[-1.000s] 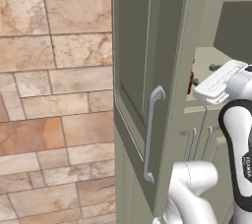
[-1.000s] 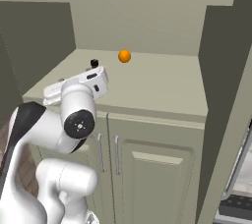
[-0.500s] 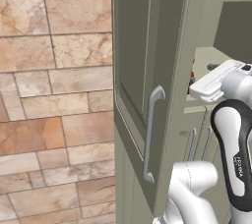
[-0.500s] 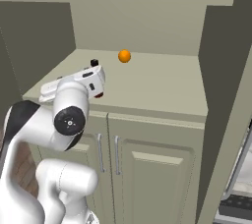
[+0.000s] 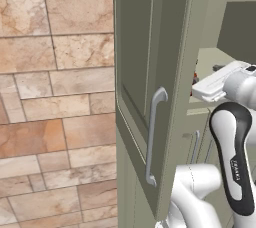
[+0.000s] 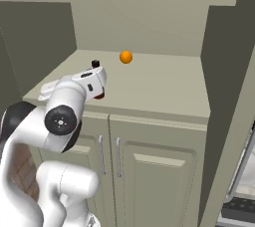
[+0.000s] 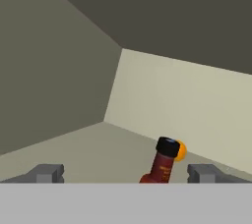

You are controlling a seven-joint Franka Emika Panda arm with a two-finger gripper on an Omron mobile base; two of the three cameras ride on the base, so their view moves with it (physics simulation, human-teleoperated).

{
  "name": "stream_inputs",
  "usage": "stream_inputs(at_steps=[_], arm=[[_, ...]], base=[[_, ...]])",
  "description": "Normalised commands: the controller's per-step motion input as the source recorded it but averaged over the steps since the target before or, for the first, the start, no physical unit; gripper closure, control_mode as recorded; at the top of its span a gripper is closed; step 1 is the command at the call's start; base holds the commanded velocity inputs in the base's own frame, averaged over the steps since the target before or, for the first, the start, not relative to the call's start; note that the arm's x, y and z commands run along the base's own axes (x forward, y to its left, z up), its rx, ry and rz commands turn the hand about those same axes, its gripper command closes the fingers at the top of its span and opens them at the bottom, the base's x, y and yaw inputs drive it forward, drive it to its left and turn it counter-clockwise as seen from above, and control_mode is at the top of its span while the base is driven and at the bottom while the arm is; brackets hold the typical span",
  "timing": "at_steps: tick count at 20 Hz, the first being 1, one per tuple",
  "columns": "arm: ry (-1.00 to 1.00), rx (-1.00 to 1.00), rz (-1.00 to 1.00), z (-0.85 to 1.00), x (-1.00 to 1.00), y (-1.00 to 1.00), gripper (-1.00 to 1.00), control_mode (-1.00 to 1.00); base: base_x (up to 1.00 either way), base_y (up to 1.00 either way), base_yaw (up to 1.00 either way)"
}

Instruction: Pick the fish from the plate and place it on the cutting board. Then pick the condiment bottle from the cabinet and place it next to the cutting board.

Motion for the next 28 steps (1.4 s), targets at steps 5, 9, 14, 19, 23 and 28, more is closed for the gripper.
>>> stream_inputs(at_steps=[5, 9, 14, 19, 23, 28], arm=[[0.0, 0.0, -0.07, -0.12, 0.01, 0.0, -1.0, -1.0], [0.0, 0.01, -0.06, -0.15, 0.08, 0.0, -1.0, -1.0], [-0.01, 0.01, -0.05, -0.18, 0.15, 0.0, -1.0, -1.0], [-0.03, 0.01, -0.05, -0.19, 0.25, 0.0, -1.0, -1.0], [-0.05, 0.01, -0.05, -0.17, 0.3, 0.0, -1.0, -1.0], [-0.05, 0.0, -0.05, -0.13, 0.31, 0.0, -1.0, -1.0]], base=[[0.0, 0.0, 0.0], [0.0, 0.0, 0.0], [0.0, 0.0, 0.0], [0.0, 0.0, 0.0], [0.0, 0.0, 0.0], [0.0, 0.0, 0.0]])
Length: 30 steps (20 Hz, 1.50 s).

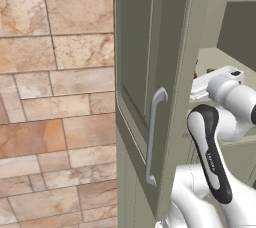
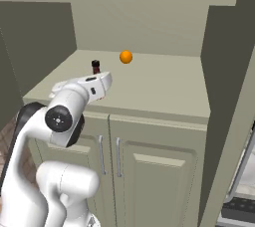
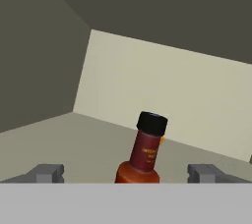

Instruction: Pick the fish from the plate and place it on the cutting board. Then pick the condiment bottle from the cabinet and place it next to the cutting board.

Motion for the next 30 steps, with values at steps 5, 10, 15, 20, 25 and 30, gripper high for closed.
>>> stream_inputs(at_steps=[5, 10, 15, 20, 25, 30], arm=[[-0.01, 0.0, -0.05, -0.01, 0.26, 0.0, -1.0, -1.0], [0.0, 0.0, -0.04, 0.0, 0.18, 0.0, -1.0, -1.0], [0.0, 0.0, -0.03, 0.0, 0.03, -0.03, -1.0, -1.0], [0.0, 0.0, -0.02, 0.0, 0.0, -0.12, -1.0, -1.0], [0.0, 0.03, -0.03, 0.0, 0.04, -0.13, -1.0, -1.0], [0.0, 0.06, -0.03, 0.0, 0.07, -0.03, -1.0, -1.0]], base=[[0.0, 0.0, 0.0], [0.0, 0.0, 0.0], [0.0, 0.0, 0.0], [0.0, 0.0, 0.0], [0.0, 0.0, 0.0], [0.0, 0.0, 0.0]])
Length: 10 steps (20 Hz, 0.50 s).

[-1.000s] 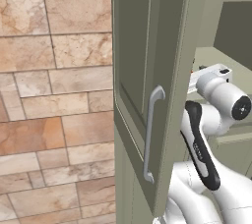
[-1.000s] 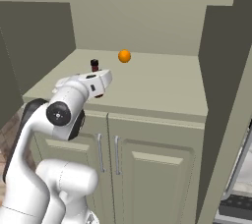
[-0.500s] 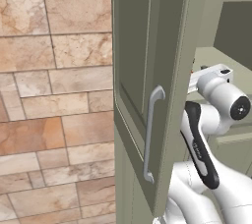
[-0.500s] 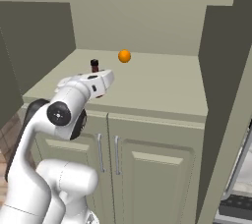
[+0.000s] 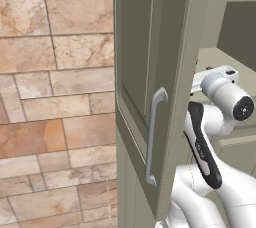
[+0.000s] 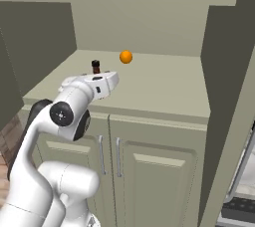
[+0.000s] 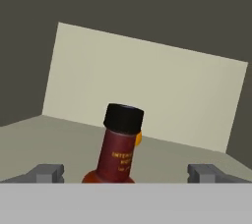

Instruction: Pick the fish from the plate and place it on the cutting board. Then pick the condiment bottle from the cabinet and place it next to the cutting board.

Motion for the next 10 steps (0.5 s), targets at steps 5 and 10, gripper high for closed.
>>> stream_inputs(at_steps=[5, 10], arm=[[0.0, 0.06, -0.02, 0.0, 0.02, 0.0, -1.0, -1.0], [0.0, 0.04, -0.01, 0.0, 0.0, 0.0, -1.0, -1.0]], base=[[0.0, 0.0, 0.0], [0.0, 0.0, 0.0]])
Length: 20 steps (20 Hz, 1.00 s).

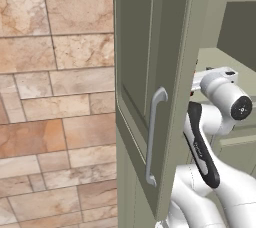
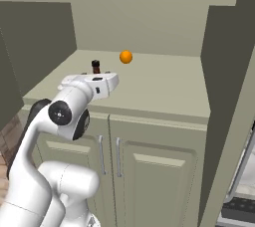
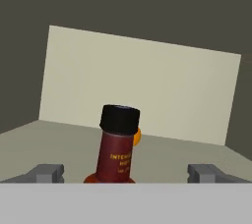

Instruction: Pick the fish from the plate and place it on the cutting board. Then pick the condiment bottle from the cabinet and place it next to the cutting board.

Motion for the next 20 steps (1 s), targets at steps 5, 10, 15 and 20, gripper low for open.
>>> stream_inputs(at_steps=[5, 10, 15, 20], arm=[[0.0, 0.02, -0.01, 0.0, 0.02, 0.0, -1.0, -1.0], [0.0, 0.02, -0.01, 0.0, 0.1, 0.0, -1.0, -1.0], [0.0, 0.01, -0.01, 0.0, 0.13, 0.02, -1.0, -1.0], [0.0, 0.0, -0.01, 0.0, 0.07, 0.0, -1.0, -1.0]], base=[[0.0, 0.0, 0.0], [0.0, 0.0, 0.0], [0.0, 0.0, 0.0], [0.0, 0.0, 0.0]])
